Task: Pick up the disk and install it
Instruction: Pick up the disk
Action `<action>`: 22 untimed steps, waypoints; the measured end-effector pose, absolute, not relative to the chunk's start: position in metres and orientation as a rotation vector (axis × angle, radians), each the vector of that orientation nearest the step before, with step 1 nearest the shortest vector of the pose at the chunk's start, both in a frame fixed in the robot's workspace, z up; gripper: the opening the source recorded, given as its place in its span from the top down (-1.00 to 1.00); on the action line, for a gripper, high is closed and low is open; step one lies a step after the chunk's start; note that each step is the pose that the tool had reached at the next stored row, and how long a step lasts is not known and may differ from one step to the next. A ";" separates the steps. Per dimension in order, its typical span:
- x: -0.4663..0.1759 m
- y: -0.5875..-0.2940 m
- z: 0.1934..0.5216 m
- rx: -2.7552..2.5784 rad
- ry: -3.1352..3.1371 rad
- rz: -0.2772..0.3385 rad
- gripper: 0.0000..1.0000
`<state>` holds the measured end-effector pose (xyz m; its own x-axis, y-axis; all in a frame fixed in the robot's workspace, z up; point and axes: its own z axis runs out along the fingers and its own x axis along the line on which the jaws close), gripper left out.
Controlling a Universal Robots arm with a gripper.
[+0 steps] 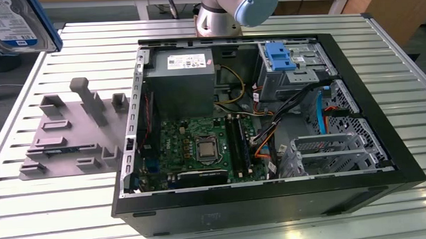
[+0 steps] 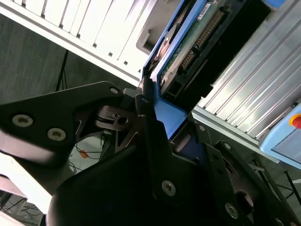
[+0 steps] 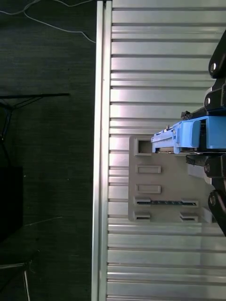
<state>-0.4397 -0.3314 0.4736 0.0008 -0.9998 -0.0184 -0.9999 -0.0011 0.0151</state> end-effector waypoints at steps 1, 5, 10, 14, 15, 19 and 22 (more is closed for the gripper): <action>-0.440 -0.331 0.475 -2.221 2.219 0.037 0.27; -0.440 -0.331 0.479 -2.221 2.219 0.037 0.27; -0.440 -0.331 0.482 -2.221 2.218 0.037 0.27; -0.440 -0.331 0.483 -2.221 2.218 0.037 0.27; -0.440 -0.331 0.483 -2.221 2.219 0.037 0.27; -0.440 -0.331 0.483 -2.221 2.218 0.037 0.27; -0.440 -0.331 0.483 -2.221 2.218 0.037 0.27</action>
